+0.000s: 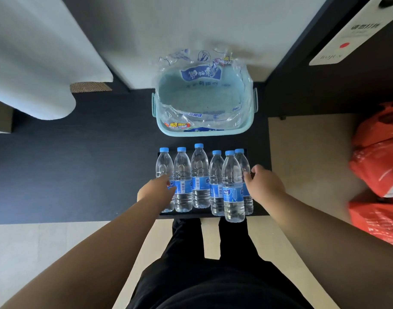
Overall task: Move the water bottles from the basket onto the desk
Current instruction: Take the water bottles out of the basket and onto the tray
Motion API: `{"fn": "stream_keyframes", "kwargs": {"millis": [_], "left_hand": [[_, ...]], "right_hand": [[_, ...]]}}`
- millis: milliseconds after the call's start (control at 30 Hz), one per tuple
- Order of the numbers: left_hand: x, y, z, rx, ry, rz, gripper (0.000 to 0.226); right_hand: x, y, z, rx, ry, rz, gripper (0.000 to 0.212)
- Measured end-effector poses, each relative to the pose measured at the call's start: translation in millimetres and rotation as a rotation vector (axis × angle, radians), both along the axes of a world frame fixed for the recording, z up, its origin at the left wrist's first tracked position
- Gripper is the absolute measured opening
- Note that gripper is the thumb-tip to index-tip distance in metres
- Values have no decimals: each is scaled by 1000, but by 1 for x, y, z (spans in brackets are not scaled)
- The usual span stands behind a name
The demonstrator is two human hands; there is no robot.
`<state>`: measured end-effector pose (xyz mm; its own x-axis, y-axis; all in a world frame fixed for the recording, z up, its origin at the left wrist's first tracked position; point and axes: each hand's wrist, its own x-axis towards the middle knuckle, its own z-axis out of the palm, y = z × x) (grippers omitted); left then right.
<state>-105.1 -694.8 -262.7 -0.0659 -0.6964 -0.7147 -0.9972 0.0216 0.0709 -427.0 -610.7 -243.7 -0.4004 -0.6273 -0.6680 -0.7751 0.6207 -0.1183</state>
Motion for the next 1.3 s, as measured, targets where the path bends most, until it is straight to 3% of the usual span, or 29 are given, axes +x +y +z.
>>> {"fn": "stream_keyframes", "kwargs": {"millis": [467,667,833,1133,1300], "left_hand": [[25,14,-10,-53,-57,-18,25],[40,15,-20,-6,-119,-9,57],[41,22,-33,81,-3,170,69],[18,28,-36,62,126,596,77],[1,22,-44,101,118,760,99]], "right_hand": [[-8,18,-24,115,38,197,53],[-15,25,-38,146,-23,214,62],[-26,38,-52,156,-124,92,83],[-1,28,-64,43,-190,-226,71],[21,8,-67,95,-228,-532,88]]}}
